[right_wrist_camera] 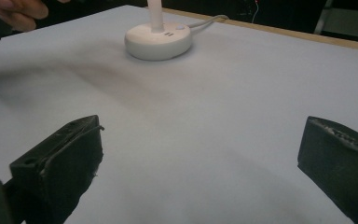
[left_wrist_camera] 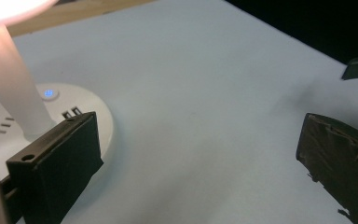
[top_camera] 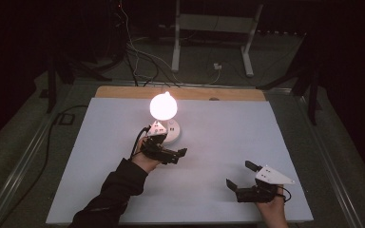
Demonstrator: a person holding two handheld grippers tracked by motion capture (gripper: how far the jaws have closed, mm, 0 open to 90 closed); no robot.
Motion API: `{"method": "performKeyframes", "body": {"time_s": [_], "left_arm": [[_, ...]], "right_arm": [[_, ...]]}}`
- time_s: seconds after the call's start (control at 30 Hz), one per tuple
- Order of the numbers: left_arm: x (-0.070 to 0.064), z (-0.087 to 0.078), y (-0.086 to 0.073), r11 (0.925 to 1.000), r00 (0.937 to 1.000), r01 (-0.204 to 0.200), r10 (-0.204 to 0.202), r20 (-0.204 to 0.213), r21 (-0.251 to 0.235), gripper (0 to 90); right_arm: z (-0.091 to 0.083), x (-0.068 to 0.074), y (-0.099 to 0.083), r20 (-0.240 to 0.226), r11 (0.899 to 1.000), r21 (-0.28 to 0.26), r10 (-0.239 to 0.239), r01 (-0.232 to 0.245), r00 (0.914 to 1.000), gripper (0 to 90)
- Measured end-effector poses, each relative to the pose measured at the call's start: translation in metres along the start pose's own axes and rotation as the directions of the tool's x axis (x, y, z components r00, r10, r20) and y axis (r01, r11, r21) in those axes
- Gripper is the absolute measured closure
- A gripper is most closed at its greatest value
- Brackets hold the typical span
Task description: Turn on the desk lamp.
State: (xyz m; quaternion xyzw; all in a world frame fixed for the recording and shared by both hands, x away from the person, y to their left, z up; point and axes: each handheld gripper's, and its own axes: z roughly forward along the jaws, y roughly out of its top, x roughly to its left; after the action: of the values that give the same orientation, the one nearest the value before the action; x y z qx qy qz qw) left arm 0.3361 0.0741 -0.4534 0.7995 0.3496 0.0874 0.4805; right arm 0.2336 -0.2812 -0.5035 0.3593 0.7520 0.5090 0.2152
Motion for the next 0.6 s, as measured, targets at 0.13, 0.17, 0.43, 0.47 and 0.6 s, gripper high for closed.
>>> {"method": "performKeyframes", "body": {"time_s": [0.13,0.17,0.43,0.47,0.6], "left_arm": [[0.001,-0.009,0.002,1.0000,0.9994,-0.001,0.001,0.034,-0.006,0.4],[0.001,-0.009,0.002,1.0000,0.9994,-0.001,0.001,0.034,-0.006,0.4],[0.006,-0.034,-0.003,0.9994,0.9991,-0.030,0.030,0.029,0.016,0.4],[0.007,-0.037,-0.004,0.9993,0.9991,-0.033,0.033,0.028,0.016,0.5],[0.010,-0.048,-0.010,0.9988,0.9991,-0.042,0.042,0.002,0.026,0.5]], "right_arm": [[-0.001,0.000,0.000,0.001,1.000,-0.001,-0.002,0.002,1.0000,0.0],[-0.001,0.000,0.000,0.001,1.000,-0.001,0.003,-0.003,1.0000,0.0],[0.000,0.000,0.000,0.000,1.000,0.001,-0.002,0.002,1.0000,0.0],[-0.001,0.000,0.000,0.000,1.000,0.002,-0.003,0.003,1.0000,0.0],[-0.001,0.001,0.000,0.000,1.000,0.002,-0.001,0.001,1.0000,0.0]]}}
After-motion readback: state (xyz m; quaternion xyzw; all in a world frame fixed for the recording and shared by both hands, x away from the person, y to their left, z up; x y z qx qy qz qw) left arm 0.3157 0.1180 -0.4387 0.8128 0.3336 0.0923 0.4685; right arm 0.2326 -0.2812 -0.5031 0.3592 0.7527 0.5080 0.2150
